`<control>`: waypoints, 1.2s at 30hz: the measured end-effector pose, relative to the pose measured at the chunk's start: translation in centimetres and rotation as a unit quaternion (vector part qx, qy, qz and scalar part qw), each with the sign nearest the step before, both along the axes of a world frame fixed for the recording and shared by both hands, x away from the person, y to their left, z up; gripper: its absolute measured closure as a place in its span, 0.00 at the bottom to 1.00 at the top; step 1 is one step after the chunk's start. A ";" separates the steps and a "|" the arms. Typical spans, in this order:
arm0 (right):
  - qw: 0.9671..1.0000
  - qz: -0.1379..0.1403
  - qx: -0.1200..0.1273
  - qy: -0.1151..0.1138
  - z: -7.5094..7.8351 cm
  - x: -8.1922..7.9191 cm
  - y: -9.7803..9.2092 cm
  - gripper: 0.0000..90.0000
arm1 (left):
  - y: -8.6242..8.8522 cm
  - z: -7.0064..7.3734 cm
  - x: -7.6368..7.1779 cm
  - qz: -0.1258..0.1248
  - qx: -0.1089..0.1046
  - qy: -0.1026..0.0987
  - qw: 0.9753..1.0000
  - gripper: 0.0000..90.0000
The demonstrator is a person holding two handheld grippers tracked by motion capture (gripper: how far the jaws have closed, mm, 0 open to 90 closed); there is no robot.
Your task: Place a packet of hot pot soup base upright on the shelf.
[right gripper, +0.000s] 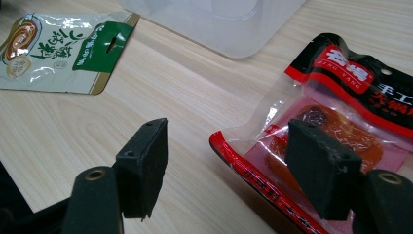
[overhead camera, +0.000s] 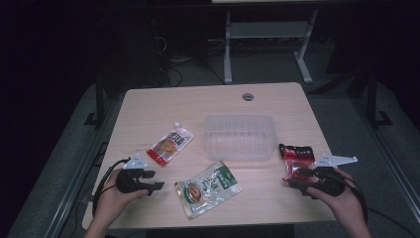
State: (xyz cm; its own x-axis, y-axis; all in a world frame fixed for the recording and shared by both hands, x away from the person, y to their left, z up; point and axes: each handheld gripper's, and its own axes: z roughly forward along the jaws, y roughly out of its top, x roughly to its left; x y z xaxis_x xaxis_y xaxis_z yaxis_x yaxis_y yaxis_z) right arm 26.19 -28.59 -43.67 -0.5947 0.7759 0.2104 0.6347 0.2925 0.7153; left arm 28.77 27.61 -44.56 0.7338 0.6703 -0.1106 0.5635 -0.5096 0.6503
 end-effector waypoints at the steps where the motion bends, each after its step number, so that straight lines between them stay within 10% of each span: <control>1: 1.000 0.000 0.000 -0.001 0.0 0.0 0.0 0.36 | 0.0 0.0 0.0 0.000 0.000 0.000 1.000 0.44; 15: 1.000 -0.019 -0.011 0.002 0.4 1.7 -1.5 0.50 | -0.8 0.9 0.4 0.002 0.005 0.003 1.000 0.34; 26: 0.998 -0.039 -0.047 0.035 0.6 4.9 -3.5 0.99 | -1.3 0.7 0.4 -0.006 -0.012 0.014 1.000 0.35; 36: 0.994 -0.049 -0.074 0.062 0.0 7.7 -3.8 1.00 | -0.8 0.3 -0.1 -0.008 -0.011 0.014 1.000 0.36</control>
